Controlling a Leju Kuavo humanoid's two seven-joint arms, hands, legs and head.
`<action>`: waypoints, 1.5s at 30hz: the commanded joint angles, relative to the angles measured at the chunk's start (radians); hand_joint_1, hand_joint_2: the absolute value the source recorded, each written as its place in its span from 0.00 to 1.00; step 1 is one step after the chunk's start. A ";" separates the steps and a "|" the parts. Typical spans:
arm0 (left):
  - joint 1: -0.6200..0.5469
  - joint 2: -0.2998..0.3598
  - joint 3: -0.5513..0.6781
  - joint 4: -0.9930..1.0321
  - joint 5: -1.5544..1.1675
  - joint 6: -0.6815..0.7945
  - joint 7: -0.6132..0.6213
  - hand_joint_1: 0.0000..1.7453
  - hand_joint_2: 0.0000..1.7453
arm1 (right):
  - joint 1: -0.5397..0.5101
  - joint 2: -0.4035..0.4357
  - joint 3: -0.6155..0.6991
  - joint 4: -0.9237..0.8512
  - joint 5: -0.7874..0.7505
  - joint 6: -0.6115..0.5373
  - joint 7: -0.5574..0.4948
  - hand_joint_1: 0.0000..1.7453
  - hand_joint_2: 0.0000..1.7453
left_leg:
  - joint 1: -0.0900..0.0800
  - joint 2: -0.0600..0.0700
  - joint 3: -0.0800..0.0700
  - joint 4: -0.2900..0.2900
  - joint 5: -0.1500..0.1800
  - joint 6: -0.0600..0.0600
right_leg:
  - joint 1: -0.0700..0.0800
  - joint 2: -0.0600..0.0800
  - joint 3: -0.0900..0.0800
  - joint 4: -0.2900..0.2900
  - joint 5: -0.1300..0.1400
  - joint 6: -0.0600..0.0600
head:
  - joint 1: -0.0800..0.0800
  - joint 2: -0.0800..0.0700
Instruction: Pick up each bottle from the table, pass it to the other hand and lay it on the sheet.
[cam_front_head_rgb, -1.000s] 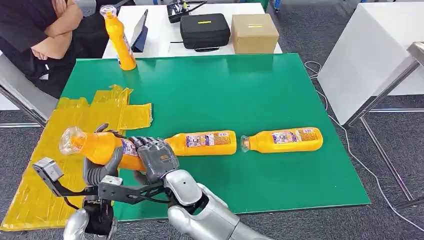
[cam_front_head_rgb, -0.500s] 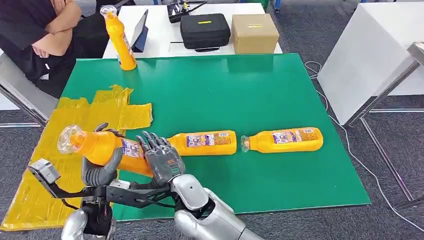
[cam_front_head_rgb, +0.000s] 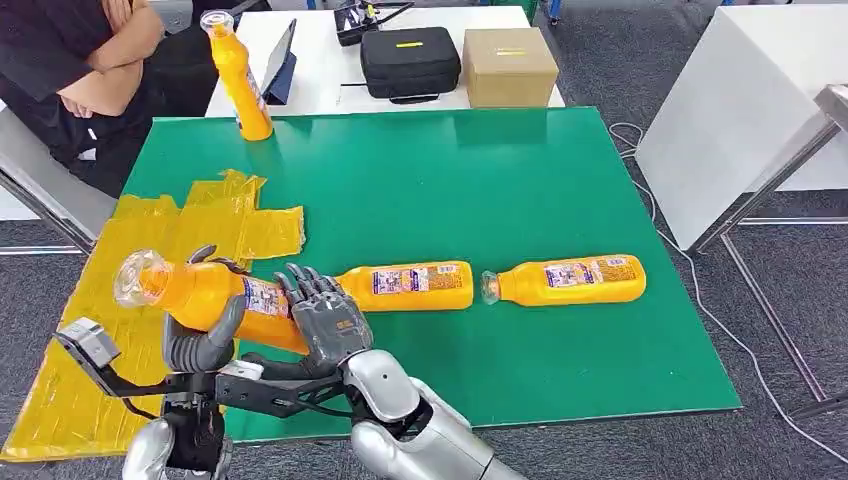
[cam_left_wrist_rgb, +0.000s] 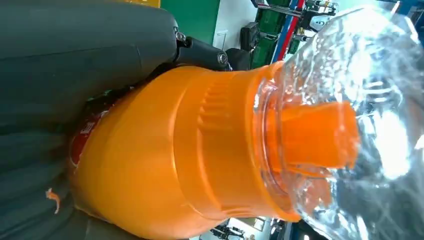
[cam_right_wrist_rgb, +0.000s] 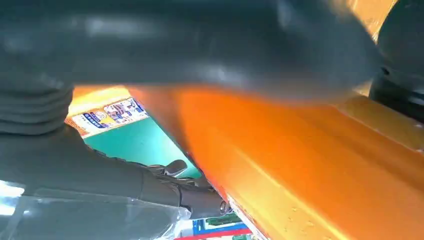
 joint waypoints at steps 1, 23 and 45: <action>-0.060 0.024 0.035 0.021 0.009 0.018 -0.015 1.00 1.00 | 0.017 -0.073 -0.056 -0.136 -0.039 -0.036 -0.046 0.00 0.00 | 0.001 -0.002 0.002 0.000 0.000 -0.002 | 0.001 -0.003 0.003 -0.001 -0.001 0.000 | 0.000 0.000; -0.104 0.201 0.267 0.165 -0.601 0.482 -0.176 1.00 1.00 | 0.344 -0.345 -0.539 -0.562 -0.049 -0.283 -0.276 0.00 0.00 | 0.000 -0.002 0.003 0.000 -0.002 -0.002 | 0.000 -0.002 0.005 -0.001 -0.002 0.000 | 0.000 0.000; -0.323 0.257 0.161 0.538 -1.164 0.776 -0.104 1.00 1.00 | 0.393 -0.431 -0.716 -0.586 -0.166 -0.158 -0.326 0.00 0.00 | 0.000 -0.003 0.002 0.000 0.000 -0.002 | 0.000 -0.004 0.004 -0.001 -0.001 0.000 | 0.000 0.000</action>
